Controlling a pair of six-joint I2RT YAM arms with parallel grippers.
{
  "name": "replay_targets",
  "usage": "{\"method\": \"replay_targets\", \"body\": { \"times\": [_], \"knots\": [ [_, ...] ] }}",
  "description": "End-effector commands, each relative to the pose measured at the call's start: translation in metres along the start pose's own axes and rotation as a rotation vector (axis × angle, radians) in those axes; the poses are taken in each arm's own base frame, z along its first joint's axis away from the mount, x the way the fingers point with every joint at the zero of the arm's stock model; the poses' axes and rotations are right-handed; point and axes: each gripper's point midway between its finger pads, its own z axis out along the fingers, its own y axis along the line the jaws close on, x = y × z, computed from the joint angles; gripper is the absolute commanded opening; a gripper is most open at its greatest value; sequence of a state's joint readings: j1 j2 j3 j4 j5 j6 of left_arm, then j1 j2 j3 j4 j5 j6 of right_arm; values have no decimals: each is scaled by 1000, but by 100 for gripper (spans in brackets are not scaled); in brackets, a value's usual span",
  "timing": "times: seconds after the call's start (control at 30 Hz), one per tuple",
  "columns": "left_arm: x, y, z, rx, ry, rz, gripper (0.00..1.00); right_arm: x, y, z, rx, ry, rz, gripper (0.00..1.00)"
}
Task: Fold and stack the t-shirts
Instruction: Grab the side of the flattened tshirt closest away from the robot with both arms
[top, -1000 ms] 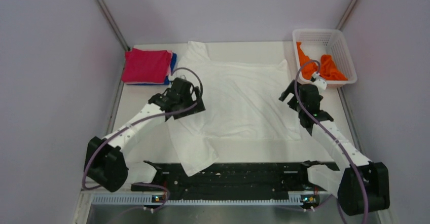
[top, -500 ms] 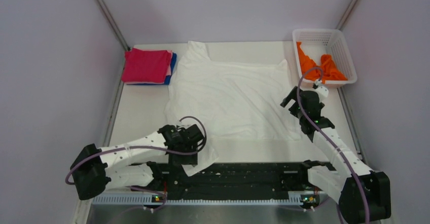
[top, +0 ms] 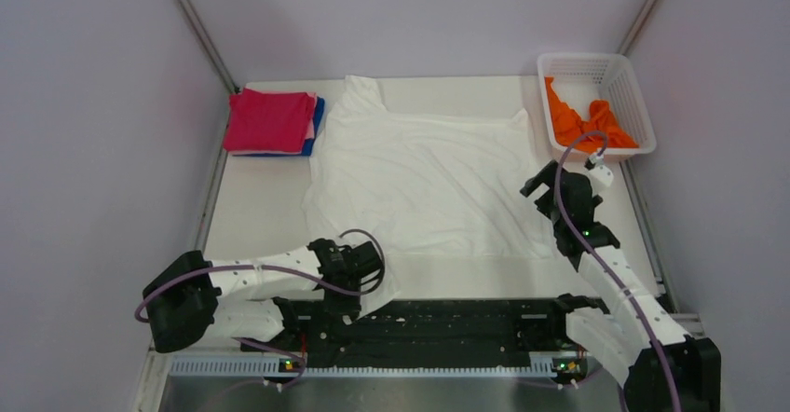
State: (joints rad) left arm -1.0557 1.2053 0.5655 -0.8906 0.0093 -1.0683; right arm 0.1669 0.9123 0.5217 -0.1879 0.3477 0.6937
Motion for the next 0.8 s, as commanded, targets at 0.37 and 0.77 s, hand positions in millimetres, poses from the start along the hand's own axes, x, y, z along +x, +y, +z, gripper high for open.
{"method": "replay_targets", "body": {
  "times": [0.37, 0.77],
  "knots": [
    [-38, -26, -37, 131, -213, 42, 0, 57, -71, -61, 241, 215, 99, 98],
    [-85, -41, -77, 200, -468, 58, 0, 112, -92, -51, 282, 288, 251, 85]
  ]
}}
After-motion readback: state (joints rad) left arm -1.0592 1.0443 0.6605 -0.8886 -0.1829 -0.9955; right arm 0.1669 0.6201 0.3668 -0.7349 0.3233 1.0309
